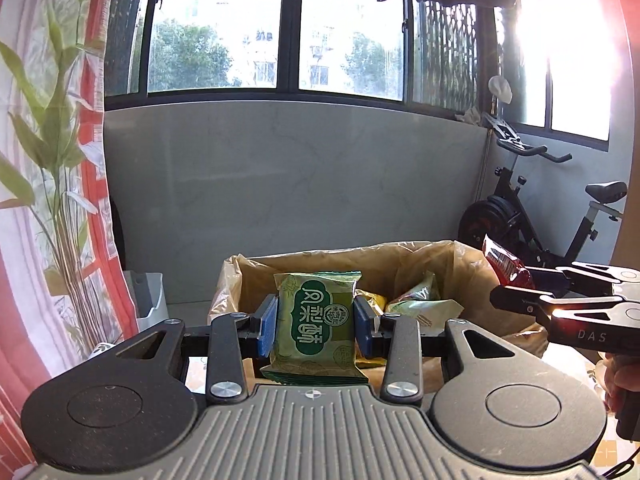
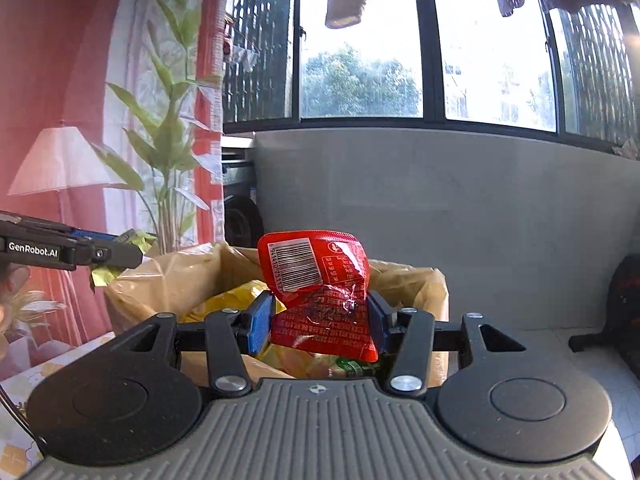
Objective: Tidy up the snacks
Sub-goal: 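Carry both packets over the box and open both tools to drop them, then move both tools back down to the yellow packet beside the box, then close the left tool on the yellow packet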
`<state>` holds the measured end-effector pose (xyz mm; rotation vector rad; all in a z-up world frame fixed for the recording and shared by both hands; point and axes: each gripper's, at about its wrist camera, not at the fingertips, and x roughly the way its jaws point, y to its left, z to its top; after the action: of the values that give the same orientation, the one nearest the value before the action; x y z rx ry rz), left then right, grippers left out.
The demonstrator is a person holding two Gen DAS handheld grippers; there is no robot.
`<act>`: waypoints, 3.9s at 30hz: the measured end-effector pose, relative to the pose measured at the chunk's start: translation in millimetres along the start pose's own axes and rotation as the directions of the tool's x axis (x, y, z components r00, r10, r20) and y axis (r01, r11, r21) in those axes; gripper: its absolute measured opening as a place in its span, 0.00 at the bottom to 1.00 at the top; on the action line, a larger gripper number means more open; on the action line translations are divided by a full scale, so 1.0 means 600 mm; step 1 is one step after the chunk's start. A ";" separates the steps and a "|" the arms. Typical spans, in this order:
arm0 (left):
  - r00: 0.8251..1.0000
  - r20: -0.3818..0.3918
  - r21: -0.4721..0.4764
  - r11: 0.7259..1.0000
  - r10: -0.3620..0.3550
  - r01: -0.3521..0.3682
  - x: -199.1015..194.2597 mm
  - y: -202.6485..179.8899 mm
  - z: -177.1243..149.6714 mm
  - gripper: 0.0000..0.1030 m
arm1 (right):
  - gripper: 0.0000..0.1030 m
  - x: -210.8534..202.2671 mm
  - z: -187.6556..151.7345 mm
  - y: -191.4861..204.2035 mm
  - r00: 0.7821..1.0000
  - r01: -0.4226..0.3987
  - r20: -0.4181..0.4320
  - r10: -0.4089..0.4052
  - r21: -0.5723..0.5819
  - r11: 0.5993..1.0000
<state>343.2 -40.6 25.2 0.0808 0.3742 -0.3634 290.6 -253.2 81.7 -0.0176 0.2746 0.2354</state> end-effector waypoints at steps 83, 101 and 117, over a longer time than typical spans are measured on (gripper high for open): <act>0.855 -0.421 -0.382 0.914 -0.302 0.135 0.034 -0.006 -0.346 0.26 | 0.51 0.001 -0.304 0.146 0.901 -0.177 -0.398 0.174 0.030 0.984; 0.889 -0.353 -0.345 0.924 -0.290 0.164 -0.003 -0.018 -0.322 0.19 | 0.49 0.004 -0.308 0.160 0.899 -0.195 -0.403 0.169 -0.025 0.980; 0.884 -0.372 -0.367 0.919 -0.283 0.140 -0.004 -0.004 -0.336 0.20 | 0.24 -0.015 -0.302 0.154 0.906 -0.225 -0.368 0.209 0.001 0.974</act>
<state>271.0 -13.2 -161.3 -0.2204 0.8741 -0.4998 212.2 -174.1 -88.6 -0.0733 0.6464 0.4621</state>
